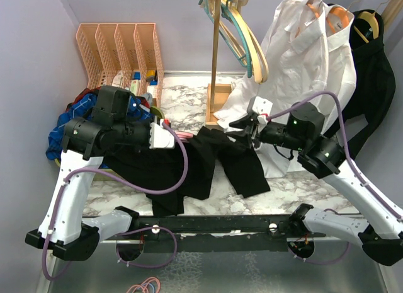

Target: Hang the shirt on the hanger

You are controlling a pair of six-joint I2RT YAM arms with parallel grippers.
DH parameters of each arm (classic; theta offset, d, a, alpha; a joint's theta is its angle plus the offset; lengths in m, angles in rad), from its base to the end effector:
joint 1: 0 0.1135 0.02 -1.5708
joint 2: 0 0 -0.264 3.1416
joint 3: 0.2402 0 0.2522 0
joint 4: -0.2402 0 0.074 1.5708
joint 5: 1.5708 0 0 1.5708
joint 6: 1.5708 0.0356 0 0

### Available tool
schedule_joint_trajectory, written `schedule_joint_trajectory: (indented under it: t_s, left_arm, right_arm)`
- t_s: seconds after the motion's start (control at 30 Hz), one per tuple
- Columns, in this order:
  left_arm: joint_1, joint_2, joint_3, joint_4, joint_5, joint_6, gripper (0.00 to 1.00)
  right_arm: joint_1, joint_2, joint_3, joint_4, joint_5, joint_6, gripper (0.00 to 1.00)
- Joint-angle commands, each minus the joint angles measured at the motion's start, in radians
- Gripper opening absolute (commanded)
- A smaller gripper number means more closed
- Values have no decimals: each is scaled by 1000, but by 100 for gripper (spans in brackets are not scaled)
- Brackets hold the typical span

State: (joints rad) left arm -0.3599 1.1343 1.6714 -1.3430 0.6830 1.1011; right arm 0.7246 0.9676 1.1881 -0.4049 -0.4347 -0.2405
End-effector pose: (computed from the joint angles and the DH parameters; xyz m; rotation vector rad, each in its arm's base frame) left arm 0.1405 -0.0769 0.4563 1.6797 1.4099 -0.4030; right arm 0.1403 0.1442 0.4235 -1.1064 1.4140 0.7303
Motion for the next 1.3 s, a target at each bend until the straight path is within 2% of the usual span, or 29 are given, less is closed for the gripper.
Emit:
schedule_joint_trajectory:
  t_s: [0.0, 0.07, 0.13, 0.23, 0.47, 0.6, 0.73, 0.8, 1.03, 1.17, 1.27]
  left_arm:
    - [6, -20, -5, -73, 120, 196, 0]
    - [5, -17, -1, -73, 128, 207, 0]
    - [5, -16, 0, -73, 133, 221, 0]
    - [5, -11, 8, -74, 153, 238, 0]
    - [4, 22, 23, -76, 204, 277, 0]
    - [3, 37, 23, -74, 222, 278, 0]
    - [3, 51, 30, -73, 261, 273, 0]
    - [3, 60, 39, -73, 278, 269, 0]
    - [4, 90, 79, -68, 317, 244, 0]
    - [5, 100, 85, -55, 335, 227, 0]
    - [4, 107, 84, -29, 341, 198, 0]
  right_arm:
    - [-6, 66, 43, 22, -77, -85, 41]
    - [-17, 134, 113, -76, -205, -96, 71]
    - [-19, 177, 173, -137, -332, -85, 80]
    - [-19, 183, 164, -104, -434, -63, 84]
    - [-19, 238, 151, -160, -440, -80, 87]
    - [-19, 218, 94, -131, -435, -66, 85]
    - [-19, 220, 59, -103, -352, -44, 78]
    - [-19, 223, 53, -89, -312, -29, 70]
    - [-19, 194, -40, -6, -259, 17, 35]
    - [-19, 165, -72, 71, -213, 63, 2]
    - [-20, 102, -102, 174, -100, 158, 1]
